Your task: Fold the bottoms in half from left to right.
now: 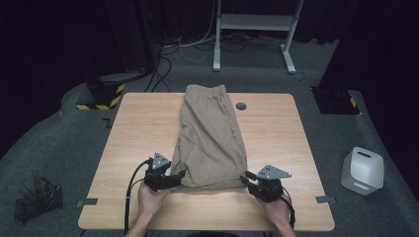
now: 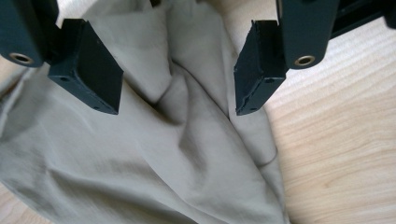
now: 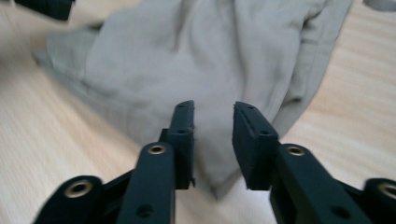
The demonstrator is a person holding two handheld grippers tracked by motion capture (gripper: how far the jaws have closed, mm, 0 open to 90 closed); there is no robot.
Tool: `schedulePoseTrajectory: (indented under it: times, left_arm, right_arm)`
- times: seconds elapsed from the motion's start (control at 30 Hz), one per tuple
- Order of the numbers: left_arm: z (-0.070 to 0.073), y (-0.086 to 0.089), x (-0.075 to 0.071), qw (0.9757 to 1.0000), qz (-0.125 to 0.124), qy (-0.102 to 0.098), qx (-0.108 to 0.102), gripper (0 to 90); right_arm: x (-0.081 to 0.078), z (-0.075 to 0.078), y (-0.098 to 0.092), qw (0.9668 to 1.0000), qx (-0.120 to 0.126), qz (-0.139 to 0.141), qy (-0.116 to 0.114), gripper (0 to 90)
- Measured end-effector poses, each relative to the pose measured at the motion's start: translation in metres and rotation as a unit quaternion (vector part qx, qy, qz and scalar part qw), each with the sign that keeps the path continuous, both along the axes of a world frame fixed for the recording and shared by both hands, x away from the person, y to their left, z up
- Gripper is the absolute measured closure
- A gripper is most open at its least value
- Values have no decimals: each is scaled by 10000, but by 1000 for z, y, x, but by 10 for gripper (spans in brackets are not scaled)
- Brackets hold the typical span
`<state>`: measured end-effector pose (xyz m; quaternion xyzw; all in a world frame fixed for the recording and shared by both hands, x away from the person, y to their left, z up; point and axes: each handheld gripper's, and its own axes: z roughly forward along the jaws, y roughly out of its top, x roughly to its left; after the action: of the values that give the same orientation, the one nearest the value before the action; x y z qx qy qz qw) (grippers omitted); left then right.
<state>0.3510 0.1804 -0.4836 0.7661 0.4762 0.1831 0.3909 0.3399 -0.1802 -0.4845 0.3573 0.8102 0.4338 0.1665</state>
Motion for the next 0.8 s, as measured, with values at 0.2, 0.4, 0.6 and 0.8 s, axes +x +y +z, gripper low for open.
schedulePoseTrajectory:
  times: [0.2, 0.4, 0.6, 0.8]
  left_arm:
    - [-11, -12, 5, 9993, -134, 187, 307, 381]
    - [-20, -17, -5, 9972, -404, 321, 549, 720]
    - [-15, -23, -34, 9908, -745, 124, 1121, 880]
    - [-10, -10, -37, 9960, -583, 177, 657, 664]
  right_arm:
    - [18, 7, 8, 9994, 145, -306, 58, 645]
    - [33, -14, 21, 9976, -373, -503, 299, 633]
    - [36, -32, 24, 9939, -796, -620, 439, 633]
    - [36, -29, 19, 9937, -788, -698, 386, 628]
